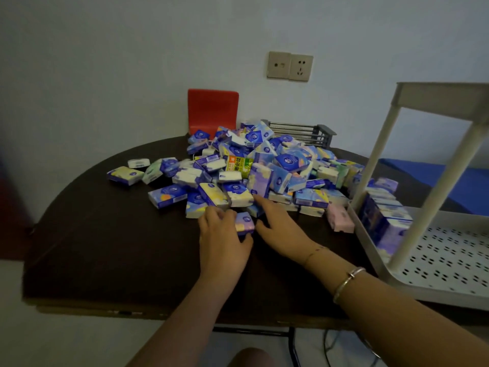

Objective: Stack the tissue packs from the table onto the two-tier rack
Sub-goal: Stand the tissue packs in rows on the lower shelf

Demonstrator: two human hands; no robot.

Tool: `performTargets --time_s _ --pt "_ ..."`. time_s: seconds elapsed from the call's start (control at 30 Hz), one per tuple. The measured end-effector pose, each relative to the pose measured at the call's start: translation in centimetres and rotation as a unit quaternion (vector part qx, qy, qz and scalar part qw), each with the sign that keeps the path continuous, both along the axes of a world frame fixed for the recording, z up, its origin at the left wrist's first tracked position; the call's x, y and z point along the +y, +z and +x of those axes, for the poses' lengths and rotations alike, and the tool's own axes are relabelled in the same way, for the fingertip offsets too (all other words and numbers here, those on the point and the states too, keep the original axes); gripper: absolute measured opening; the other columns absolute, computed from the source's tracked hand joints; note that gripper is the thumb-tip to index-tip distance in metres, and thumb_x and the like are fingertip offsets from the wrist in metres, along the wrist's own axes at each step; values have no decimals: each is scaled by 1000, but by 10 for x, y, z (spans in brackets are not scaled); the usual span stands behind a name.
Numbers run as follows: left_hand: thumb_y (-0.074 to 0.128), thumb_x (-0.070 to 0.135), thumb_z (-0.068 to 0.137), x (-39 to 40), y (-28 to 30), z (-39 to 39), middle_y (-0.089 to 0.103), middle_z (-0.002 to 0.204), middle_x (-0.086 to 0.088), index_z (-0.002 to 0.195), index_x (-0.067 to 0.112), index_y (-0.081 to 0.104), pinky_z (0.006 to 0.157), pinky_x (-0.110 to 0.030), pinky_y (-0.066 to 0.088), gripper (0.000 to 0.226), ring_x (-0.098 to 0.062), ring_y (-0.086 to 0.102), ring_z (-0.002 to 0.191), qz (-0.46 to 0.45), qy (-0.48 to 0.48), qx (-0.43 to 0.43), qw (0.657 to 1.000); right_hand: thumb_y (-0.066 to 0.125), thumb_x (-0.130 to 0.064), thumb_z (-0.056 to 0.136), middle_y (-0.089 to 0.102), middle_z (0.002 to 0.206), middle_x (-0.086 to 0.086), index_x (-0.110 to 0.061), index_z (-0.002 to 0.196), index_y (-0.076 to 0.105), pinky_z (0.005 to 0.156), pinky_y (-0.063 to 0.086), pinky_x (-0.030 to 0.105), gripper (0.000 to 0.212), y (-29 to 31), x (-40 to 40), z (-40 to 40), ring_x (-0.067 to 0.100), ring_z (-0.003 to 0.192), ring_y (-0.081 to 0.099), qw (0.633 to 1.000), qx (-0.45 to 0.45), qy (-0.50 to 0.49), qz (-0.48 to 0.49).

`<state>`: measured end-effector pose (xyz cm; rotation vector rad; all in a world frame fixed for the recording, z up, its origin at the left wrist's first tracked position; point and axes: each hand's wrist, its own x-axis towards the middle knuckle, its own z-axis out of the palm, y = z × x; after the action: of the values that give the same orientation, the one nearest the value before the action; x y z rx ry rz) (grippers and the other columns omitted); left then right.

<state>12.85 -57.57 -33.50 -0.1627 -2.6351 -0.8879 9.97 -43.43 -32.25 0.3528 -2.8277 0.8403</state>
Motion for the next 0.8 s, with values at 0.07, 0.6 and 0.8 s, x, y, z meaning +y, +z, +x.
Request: performTargets --time_s 0.07,0.6,0.8 --pt "67 39 83 1 0 0 34 132 1 123 23 47 101 -33 38 47 -19 28 127 2 -5 1 1000 57 -22 89 44 142 3 -19 144 31 110 34 36 60 -1 8 3 17 130 42 1000 22 7 8" --pt "75 21 76 1 4 0 29 120 4 121 25 33 88 -30 46 61 -14 45 110 181 -123 -43 975 53 -30 94 46 135 -1 -24 125 52 102 35 26 32 1 37 26 14 118 47 999 40 -10 32" --pt "75 10 70 -1 2 -5 42 118 0 109 31 28 94 -44 46 64 -19 48 113 190 -120 -55 973 59 -55 84 49 130 -3 -26 127 46 99 40 34 54 3 30 25 15 117 43 999 1 -28 38"
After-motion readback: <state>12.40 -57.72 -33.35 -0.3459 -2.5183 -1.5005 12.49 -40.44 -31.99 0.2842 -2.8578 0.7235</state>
